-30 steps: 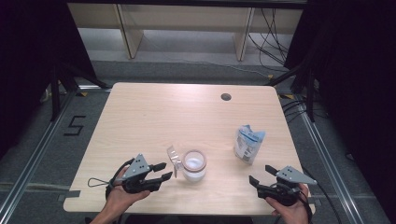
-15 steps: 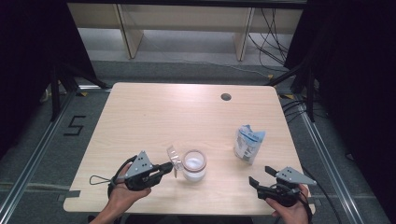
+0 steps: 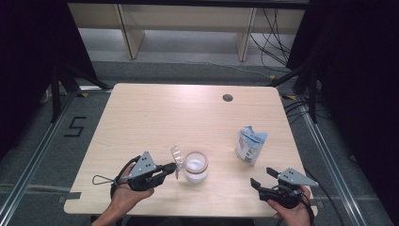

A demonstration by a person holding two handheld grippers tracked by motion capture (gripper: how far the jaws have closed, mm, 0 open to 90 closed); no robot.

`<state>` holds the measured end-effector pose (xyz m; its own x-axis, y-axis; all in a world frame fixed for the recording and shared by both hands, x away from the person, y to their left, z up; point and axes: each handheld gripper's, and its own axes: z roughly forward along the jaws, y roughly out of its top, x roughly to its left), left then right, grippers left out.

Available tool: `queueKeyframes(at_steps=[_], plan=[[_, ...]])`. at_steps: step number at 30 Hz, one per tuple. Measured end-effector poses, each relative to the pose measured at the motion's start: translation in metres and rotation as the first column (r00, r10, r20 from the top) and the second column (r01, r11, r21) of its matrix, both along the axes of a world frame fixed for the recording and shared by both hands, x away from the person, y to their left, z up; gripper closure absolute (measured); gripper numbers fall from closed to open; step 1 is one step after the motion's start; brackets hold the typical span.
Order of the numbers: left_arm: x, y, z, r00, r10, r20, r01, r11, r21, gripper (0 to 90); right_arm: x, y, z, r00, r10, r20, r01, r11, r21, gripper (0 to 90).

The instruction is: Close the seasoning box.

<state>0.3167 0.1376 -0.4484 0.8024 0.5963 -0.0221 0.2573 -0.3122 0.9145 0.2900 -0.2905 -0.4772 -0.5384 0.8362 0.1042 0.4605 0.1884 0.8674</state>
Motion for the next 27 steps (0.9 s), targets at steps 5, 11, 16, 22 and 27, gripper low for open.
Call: queueKeyframes(at_steps=[5,11,16,22,27], plan=[[0.001,-0.002,0.000,1.0000,-0.004,-0.003,0.004,1.0000,0.001,85.4,-0.001,0.001,0.000,0.9999,-0.005,-0.010,0.005,1.0000,0.008,23.3],[0.002,-0.006,0.000,0.9999,-0.015,0.002,0.015,0.9999,-0.002,85.4,0.000,0.001,0.000,1.0000,-0.005,-0.008,0.005,1.0000,0.007,23.3],[0.002,-0.009,0.001,0.9998,-0.018,0.002,0.018,0.9998,0.005,85.5,0.002,0.000,0.000,0.9999,0.006,0.016,-0.005,0.9999,-0.013,23.3],[0.003,-0.012,0.000,0.9998,-0.020,0.000,0.020,0.9998,0.009,85.5,0.002,-0.001,0.000,0.9995,0.012,0.028,-0.011,0.9997,-0.024,23.3],[0.002,-0.012,0.000,0.9998,-0.020,0.000,0.020,0.9998,0.010,85.3,0.002,0.000,0.000,0.9995,0.011,0.029,-0.010,0.9997,-0.023,23.3]])
